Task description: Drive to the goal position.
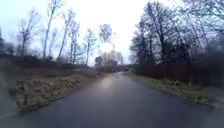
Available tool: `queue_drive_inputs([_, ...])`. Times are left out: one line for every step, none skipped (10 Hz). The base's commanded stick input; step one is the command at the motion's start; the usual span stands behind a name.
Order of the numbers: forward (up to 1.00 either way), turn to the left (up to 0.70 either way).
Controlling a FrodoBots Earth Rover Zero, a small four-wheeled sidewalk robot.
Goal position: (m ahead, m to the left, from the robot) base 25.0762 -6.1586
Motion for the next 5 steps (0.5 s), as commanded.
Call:
queue_drive_inputs([0.70, 0.04])
queue_drive_inputs([0.70, 0.01])
queue_drive_inputs([0.70, 0.00])
queue_drive_inputs([0.70, 0.00])
queue_drive_inputs([0.70, 0.00])
